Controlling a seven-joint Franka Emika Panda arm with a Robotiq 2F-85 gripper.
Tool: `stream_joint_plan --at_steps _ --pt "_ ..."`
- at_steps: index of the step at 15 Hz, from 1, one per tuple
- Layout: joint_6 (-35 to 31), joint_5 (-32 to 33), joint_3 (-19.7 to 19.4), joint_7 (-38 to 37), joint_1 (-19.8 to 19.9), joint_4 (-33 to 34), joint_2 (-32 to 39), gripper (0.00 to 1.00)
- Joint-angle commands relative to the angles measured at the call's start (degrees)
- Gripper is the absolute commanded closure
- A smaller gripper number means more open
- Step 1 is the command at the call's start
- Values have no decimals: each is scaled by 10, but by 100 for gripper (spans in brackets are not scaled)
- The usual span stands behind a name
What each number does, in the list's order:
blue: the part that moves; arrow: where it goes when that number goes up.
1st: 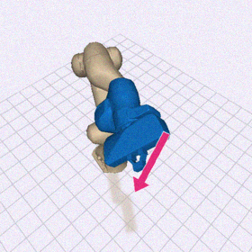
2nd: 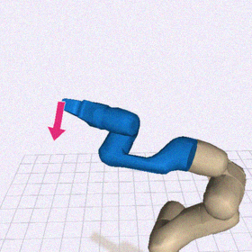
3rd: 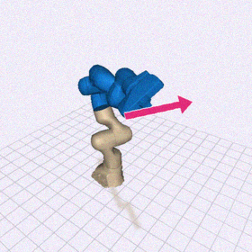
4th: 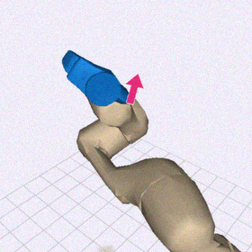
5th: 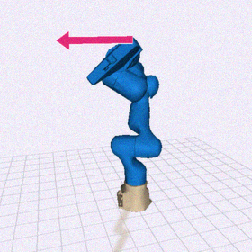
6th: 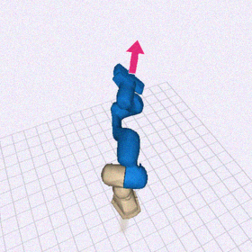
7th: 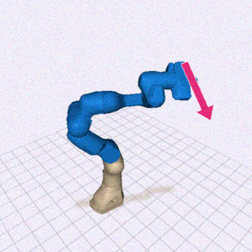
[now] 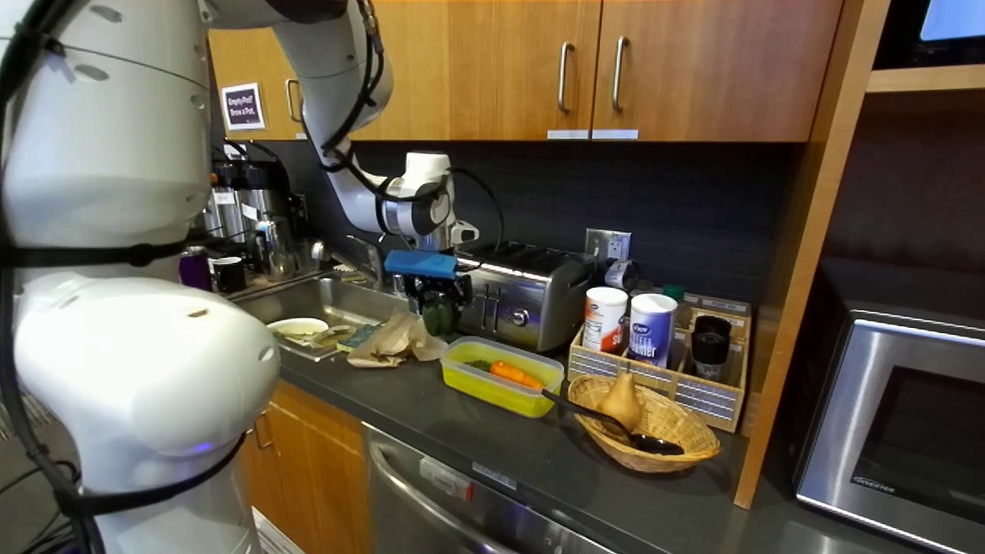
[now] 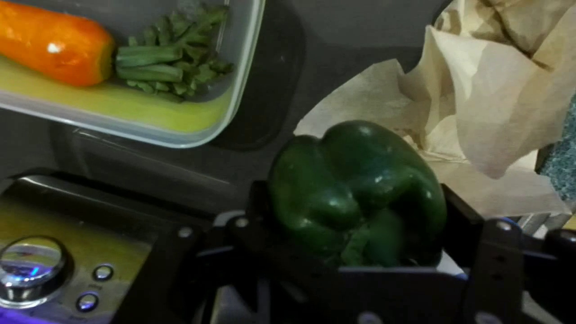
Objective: Put the green pepper in the yellow lunchbox
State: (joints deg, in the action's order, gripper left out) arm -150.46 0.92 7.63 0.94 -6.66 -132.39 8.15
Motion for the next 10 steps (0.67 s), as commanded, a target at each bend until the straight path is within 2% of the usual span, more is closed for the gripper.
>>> stream_joint_plan --at_steps 1,10 --pt "-3 8 -1 -35 -10 -67 -80 37" --pt "14 -19 -6 -65 -2 -131 -157 37"
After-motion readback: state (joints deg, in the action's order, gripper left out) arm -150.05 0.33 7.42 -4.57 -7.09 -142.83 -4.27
